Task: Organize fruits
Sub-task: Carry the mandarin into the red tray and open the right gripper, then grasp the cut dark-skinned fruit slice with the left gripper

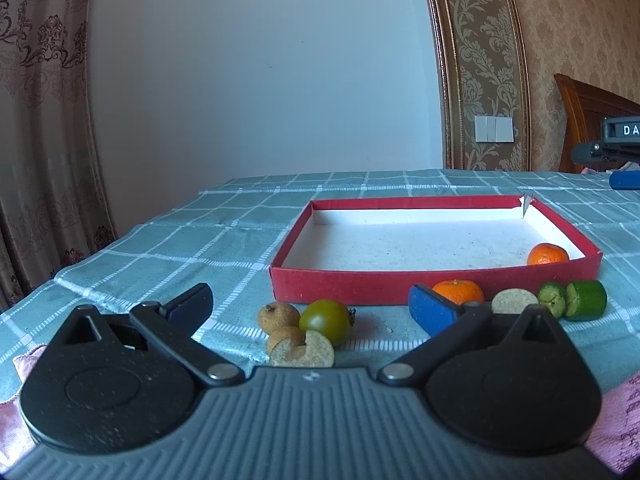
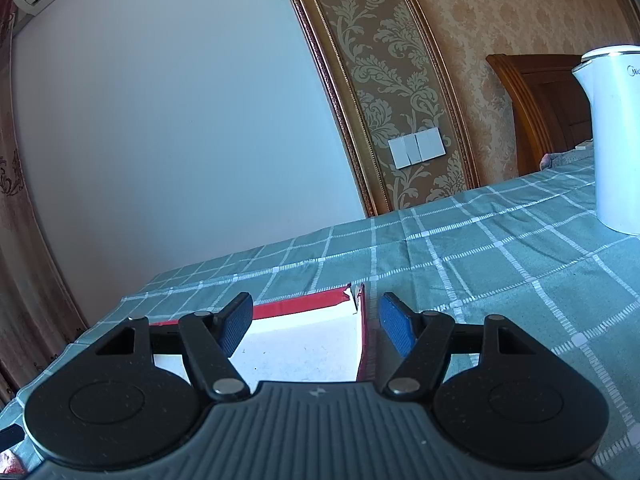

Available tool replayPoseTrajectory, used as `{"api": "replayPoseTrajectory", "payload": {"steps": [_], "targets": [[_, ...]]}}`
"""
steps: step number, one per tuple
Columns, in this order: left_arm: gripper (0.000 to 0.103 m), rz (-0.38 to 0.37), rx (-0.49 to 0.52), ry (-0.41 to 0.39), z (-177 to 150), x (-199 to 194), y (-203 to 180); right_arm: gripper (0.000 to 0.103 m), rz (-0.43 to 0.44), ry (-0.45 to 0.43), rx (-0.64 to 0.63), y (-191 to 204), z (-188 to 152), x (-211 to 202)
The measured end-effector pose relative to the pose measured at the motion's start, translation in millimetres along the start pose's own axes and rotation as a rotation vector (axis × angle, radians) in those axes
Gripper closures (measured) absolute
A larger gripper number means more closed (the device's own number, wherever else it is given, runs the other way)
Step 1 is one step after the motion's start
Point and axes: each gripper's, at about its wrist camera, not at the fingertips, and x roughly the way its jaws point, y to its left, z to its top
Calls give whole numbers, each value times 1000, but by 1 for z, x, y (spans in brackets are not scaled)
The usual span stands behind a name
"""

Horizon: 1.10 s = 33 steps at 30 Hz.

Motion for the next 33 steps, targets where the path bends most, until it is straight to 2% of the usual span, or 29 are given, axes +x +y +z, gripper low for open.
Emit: {"api": "replayPoseTrajectory", "payload": {"steps": [7, 9, 14, 17, 21, 29, 33], "targets": [[2, -50, 63, -11, 3, -25, -5, 33, -9, 2, -8, 1, -2, 0], [9, -72, 57, 12, 3, -26, -3, 33, -14, 1, -12, 1, -2, 0], [10, -84, 14, 57, -1, -21, 5, 33, -17, -4, -22, 2, -3, 0], [21, -100, -11, 102, 0, -12, 10, 33, -20, -2, -28, 3, -4, 0], [30, -98, -37, 168, -1, 0, 14, 33, -19, -1, -36, 5, -4, 1], [50, -70, -28, 272, -4, 16, 14, 33, -27, -2, -53, 6, -6, 1], [53, -63, -37, 311, -4, 20, 14, 33, -29, -3, -59, 7, -6, 1]]}}
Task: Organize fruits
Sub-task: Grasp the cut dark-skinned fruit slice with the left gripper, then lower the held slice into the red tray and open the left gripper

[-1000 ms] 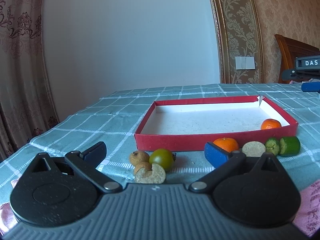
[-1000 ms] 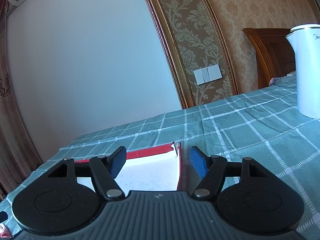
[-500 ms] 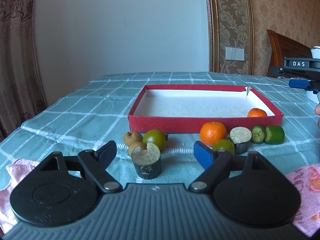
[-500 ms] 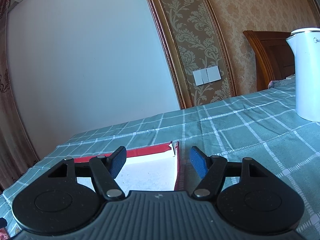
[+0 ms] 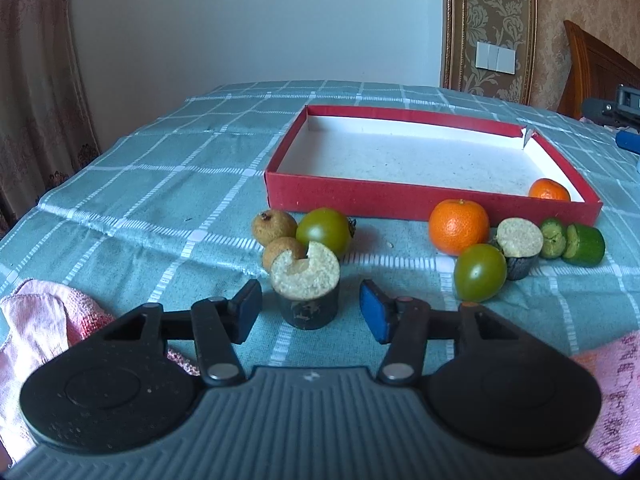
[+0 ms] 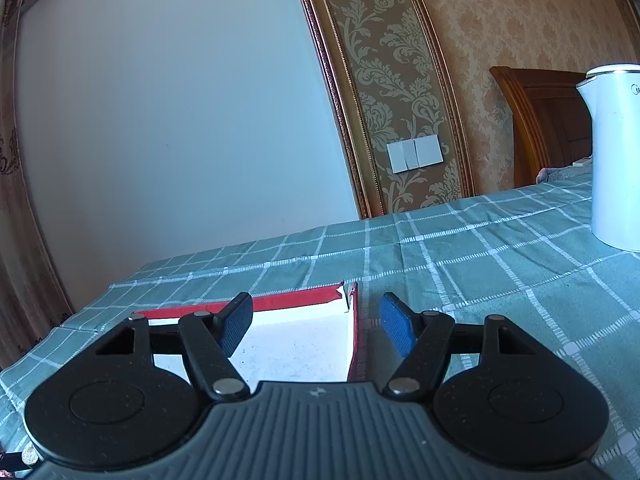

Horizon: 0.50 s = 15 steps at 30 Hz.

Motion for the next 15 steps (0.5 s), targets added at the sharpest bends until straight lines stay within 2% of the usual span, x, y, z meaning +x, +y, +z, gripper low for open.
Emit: {"api": "replayPoseTrajectory", "payload": {"steps": [4, 8, 15], "targets": [[61, -9, 15, 9, 1, -1, -2, 33, -6, 5, -5, 0, 0, 2], [73, -4, 22, 7, 2, -3, -5, 33, -11, -2, -11, 0, -1, 1], [73, -10, 15, 4, 1, -6, -4, 33, -17, 0, -18, 1, -2, 2]]}}
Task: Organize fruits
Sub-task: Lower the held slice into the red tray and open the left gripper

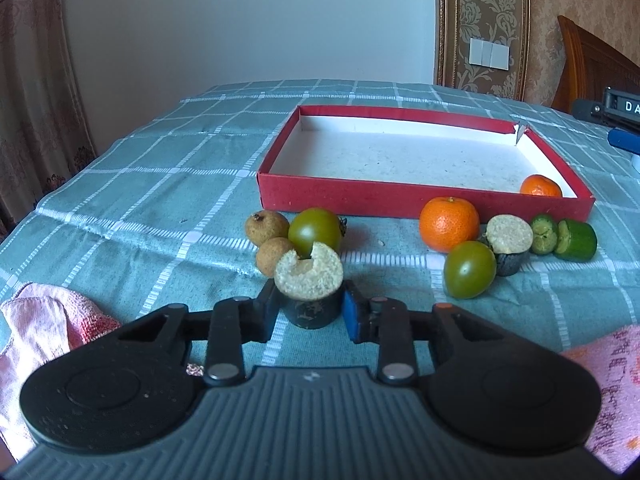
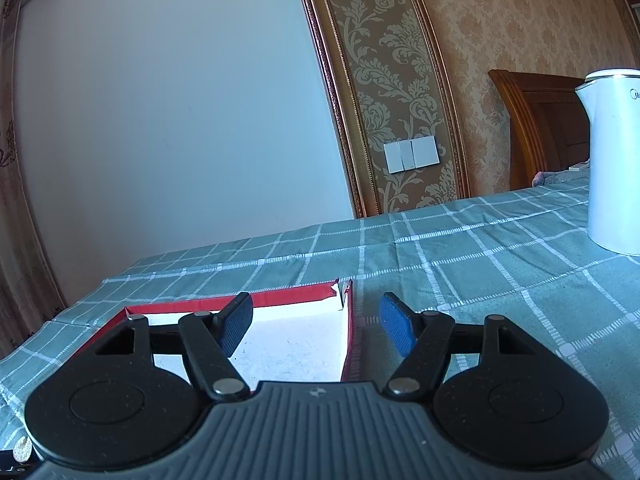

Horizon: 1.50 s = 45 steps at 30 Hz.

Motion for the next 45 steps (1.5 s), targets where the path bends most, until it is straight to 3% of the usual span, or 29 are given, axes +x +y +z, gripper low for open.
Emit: {"api": "replayPoseTrajectory", "payload": {"steps": [6, 15, 24, 36, 38, 40, 42, 45], "targets": [[73, -6, -4, -42, 10, -13, 1, 33, -4, -5, 4, -2, -1, -1], [73, 1, 41, -149, 59, -4, -19, 33, -6, -6, 11, -3, 0, -1], [73, 17, 80, -137, 89, 44, -46, 33, -1, -1, 24, -5, 1, 0], [71, 38, 74, -84, 90, 75, -52, 33, 17, 8, 31, -3, 2, 0], [71, 43, 71, -89, 90, 75, -52, 29, 15, 7, 32, -4, 2, 0], [67, 46, 74, -94, 90, 74, -51, 27, 13, 3, 31, -3, 2, -1], [54, 51, 75, -105, 90, 71, -51, 27, 12, 3, 31, -3, 2, -1], [47, 57, 69, -115, 89, 66, -48, 27, 8, 4, 27, -3, 2, 0]]}}
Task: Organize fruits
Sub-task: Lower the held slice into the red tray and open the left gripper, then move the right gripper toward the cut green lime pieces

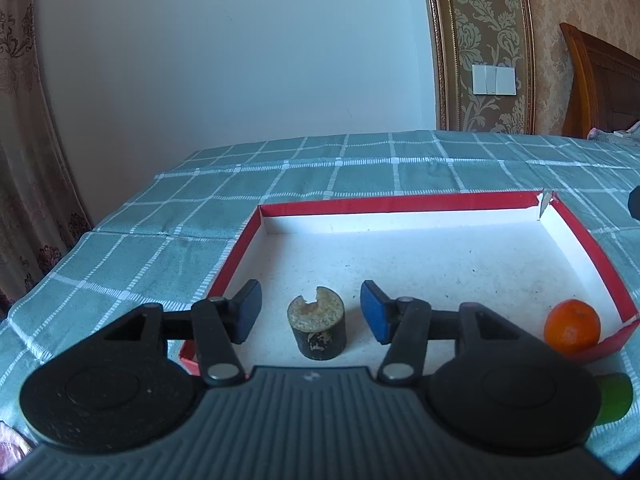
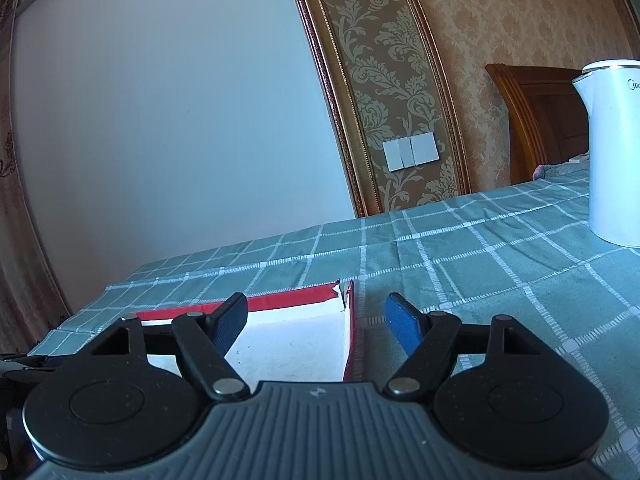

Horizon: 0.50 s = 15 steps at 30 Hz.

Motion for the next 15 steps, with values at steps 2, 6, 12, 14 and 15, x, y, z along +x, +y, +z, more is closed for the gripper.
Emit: {"api": "replayPoseTrajectory", "payload": {"steps": [2, 6, 12, 14, 15], "targets": [[37, 2, -4, -2, -1, -4, 2, 27, 0, -1, -2, 0, 0, 0], [5, 23, -11, -36, -9, -23, 13, 27, -1, -5, -5, 0, 0, 0], [0, 5, -35, -72, -33, -51, 41, 27, -4, -3, -24, 2, -3, 1], [0, 3, -61, -96, -45, -57, 54, 27, -5, -1, -33, 3, -4, 2], [0, 10, -74, -103, -51, -58, 60, 27, -4, 0, -34, 3, -4, 3]]}}
